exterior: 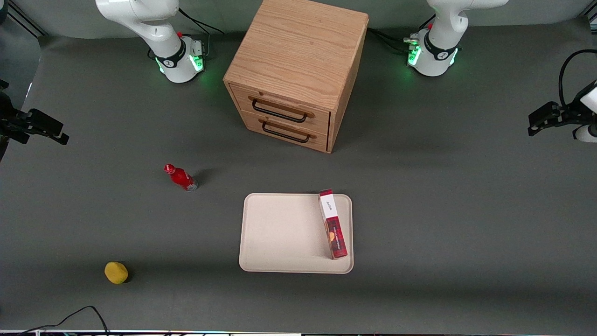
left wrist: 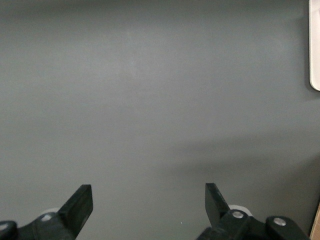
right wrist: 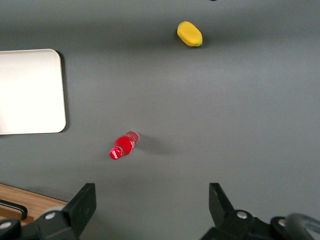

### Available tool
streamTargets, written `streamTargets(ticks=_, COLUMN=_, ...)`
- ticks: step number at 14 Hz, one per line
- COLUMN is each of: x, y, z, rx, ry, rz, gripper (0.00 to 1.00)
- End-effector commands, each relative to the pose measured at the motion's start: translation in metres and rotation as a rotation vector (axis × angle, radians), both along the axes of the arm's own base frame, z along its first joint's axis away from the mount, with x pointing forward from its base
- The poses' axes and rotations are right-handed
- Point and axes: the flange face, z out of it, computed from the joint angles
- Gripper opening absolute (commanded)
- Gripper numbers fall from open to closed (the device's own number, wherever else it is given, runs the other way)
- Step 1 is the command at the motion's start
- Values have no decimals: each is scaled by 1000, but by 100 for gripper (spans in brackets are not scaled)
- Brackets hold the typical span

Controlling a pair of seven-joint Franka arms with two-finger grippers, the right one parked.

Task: Place red cookie box on tray

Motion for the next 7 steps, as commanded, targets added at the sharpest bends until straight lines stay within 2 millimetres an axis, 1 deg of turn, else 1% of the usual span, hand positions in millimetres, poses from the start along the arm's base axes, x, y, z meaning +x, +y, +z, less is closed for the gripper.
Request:
streamTargets(ticks=1, x=-12, y=-12, z=20, rx=11, ry=41, rz=40, gripper=100)
streamTargets(ticks=2, x=-14, y=-20, z=26, rx=14, ry=56, rz=42, gripper=100)
streamTargets(ticks=3, x=-15, y=-24, z=31, rx=16, ry=49, rz=38, gripper=100)
streamTargets(ticks=7, x=-16, y=-19, z=30, rx=19, ry=62, rz=43, gripper=100)
